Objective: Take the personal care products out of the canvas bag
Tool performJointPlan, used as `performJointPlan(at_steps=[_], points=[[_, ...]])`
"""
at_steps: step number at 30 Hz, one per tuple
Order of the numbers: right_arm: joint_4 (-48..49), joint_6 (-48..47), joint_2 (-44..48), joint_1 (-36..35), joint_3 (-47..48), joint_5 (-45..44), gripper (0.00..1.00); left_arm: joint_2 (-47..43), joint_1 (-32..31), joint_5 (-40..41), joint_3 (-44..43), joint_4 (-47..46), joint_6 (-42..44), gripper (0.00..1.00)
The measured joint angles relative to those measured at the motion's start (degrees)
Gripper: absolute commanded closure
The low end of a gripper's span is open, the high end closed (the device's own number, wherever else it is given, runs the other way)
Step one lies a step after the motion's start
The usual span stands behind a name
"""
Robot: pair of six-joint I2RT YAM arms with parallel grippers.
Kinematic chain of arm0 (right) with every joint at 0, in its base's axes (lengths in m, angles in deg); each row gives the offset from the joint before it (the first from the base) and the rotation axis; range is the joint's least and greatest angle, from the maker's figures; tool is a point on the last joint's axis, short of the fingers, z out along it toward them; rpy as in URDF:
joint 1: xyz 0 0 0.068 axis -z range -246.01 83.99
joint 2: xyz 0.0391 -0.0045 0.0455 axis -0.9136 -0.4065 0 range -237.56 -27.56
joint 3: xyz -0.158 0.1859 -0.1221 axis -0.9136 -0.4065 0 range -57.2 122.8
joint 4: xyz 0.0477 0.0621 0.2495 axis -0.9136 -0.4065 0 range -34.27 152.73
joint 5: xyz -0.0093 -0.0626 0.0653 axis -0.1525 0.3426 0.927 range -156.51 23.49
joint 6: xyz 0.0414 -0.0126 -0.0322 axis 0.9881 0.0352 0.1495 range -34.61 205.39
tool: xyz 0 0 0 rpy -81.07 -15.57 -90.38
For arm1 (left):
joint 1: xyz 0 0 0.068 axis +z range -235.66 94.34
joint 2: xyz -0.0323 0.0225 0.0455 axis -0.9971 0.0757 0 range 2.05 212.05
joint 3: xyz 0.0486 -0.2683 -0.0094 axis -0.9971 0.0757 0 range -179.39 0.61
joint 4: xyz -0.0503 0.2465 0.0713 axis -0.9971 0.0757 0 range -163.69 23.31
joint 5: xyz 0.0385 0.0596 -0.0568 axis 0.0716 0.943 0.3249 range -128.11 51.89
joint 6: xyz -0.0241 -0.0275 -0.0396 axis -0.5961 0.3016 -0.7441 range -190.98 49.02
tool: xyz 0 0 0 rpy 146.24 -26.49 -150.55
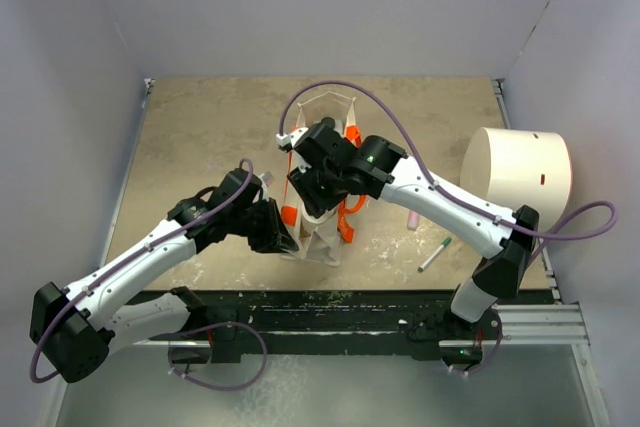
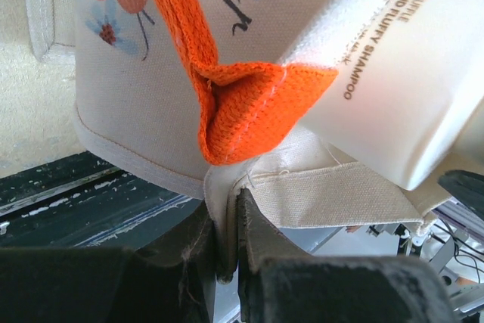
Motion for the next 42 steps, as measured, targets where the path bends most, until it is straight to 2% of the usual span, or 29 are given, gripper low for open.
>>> performJointPlan(at_steps=[7,16,24,32,42], points=[[-3.4,1.4,0.0,0.5,4.3,0.2,1.0,0.1,0.0,0.0,0.0,0.0,0.1,0.84],[-7.6,4.0,0.0,3.2,14.9,1.3,1.0,0.8,0.0,0.0,-0.2,0.1,0.3,0.83],[-10.3,6.0,0.0,8.8,22.8,1.7,1.0,2.3,0.0,0.1,-1.7,1.8,1.2,0.83],[-14.7,6.2,0.1,14.6,36.3,-0.5,1.0,3.9,0.0,0.2,-3.1,3.3,2.1,0.83],[-17.7,6.1,0.5,19.3,37.6,-4.8,1.0,4.7,0.0,0.6,-4.3,4.8,3.4,0.82]])
